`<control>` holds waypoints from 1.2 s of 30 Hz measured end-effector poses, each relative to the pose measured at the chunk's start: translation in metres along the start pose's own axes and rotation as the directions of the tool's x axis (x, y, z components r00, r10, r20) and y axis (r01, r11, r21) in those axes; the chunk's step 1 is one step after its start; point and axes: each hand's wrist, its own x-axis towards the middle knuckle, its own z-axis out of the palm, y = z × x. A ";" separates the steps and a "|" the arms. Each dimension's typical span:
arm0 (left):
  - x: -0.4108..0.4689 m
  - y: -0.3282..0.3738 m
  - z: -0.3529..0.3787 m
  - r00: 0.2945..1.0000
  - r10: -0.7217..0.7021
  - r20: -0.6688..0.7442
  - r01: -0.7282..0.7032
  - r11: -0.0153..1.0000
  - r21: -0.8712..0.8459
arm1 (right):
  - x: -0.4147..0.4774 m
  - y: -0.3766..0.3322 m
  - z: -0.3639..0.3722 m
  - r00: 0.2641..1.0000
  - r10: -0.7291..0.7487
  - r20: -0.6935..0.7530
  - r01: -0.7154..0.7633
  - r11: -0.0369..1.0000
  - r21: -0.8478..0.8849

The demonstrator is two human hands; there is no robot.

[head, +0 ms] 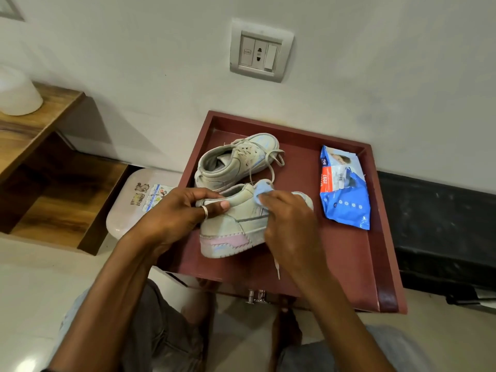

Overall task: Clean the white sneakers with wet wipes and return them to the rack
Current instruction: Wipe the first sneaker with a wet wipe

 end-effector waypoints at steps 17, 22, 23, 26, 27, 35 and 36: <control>0.001 -0.004 -0.006 0.998 0.020 0.057 -0.030 0.980 0.199 | -0.014 0.024 -0.004 0.984 0.177 -0.026 -0.178 0.982 -0.059; 0.002 -0.006 -0.012 0.998 0.004 0.057 -0.017 0.974 0.225 | -0.031 -0.021 0.013 0.999 -0.016 -0.035 0.016 1.000 -0.011; 0.001 -0.007 -0.015 0.998 0.004 0.061 -0.018 0.975 0.222 | -0.032 -0.023 0.014 0.999 -0.045 -0.022 0.045 0.999 -0.019; 0.000 -0.009 -0.019 0.996 0.014 0.090 -0.032 0.978 0.206 | -0.027 -0.001 0.010 0.999 -0.034 -0.012 0.034 0.999 -0.042; 0.000 -0.008 -0.019 0.994 0.016 0.106 -0.039 0.975 0.219 | -0.025 0.008 0.007 1.000 -0.003 -0.005 0.002 0.998 -0.068; 0.006 -0.015 -0.020 0.991 0.088 0.104 -0.126 0.884 0.451 | -0.036 -0.007 0.012 0.998 0.061 0.002 -0.061 0.998 -0.008; 0.006 -0.017 -0.020 0.989 0.095 0.113 -0.139 0.861 0.489 | -0.037 -0.010 0.014 0.999 0.052 -0.006 -0.052 0.999 0.008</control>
